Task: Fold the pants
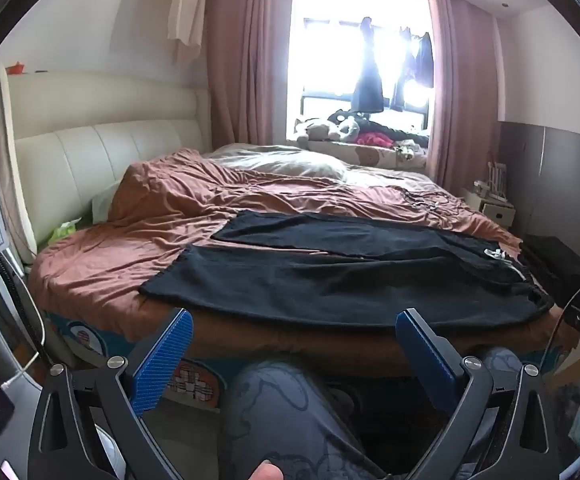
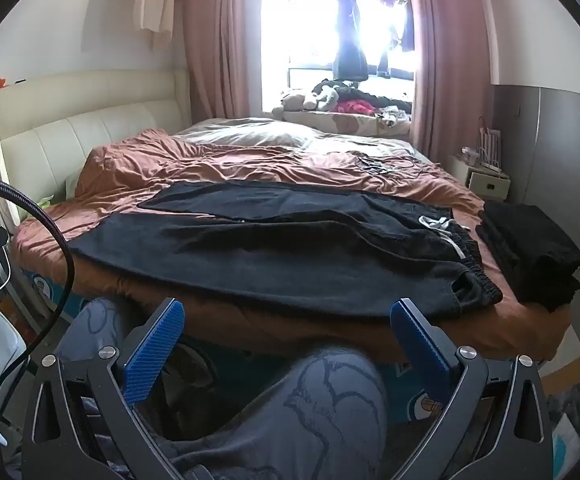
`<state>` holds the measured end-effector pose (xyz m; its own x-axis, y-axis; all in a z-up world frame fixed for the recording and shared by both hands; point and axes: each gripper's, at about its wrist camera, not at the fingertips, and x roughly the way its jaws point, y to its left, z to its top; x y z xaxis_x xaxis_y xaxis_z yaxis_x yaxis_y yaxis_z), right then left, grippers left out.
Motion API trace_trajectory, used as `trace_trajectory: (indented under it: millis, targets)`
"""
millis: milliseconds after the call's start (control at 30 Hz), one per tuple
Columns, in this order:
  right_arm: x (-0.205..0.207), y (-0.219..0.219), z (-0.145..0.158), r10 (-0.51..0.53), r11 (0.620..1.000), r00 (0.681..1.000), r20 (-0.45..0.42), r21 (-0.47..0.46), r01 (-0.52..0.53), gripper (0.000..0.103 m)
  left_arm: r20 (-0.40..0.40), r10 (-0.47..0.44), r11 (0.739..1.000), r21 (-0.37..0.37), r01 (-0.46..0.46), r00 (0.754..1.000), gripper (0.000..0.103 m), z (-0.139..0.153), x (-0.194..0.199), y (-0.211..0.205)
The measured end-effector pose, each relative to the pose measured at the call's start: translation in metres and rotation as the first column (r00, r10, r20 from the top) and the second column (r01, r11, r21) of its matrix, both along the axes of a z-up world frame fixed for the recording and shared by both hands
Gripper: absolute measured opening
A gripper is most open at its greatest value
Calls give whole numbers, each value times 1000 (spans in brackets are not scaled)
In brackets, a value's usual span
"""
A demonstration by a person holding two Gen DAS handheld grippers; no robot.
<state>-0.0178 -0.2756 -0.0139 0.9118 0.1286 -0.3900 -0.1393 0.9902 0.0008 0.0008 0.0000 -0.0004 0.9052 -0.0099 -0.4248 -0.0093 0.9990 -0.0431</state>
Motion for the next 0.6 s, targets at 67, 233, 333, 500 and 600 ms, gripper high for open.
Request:
trace_trajectory:
  millis: [67,233,333,500,600]
  targets:
    - [0,0,0,0,1000,1000,4,1,0,103,6,-1,1000,4,1,1000,103,0,0,0]
    - [4,4,2,-3,1000,1000,-1,-3,3,103,11,6,1000,5,-6,1000,103,0,2,-1]
    - [6,11,10,-1,1000,1000,-2,-9,1,103,21,6,1000,-3,-6,1000,103,0,-6,2]
    - [0,7,5,7,1000,1000,13,-7,-7,103,34,8,1000,-12,-8,999,103,2,-7,7]
    - [-1,6,5,7,1000,1000,14,-5,-7,103,36,5,1000,-20,-4,999,103,3,-8,8]
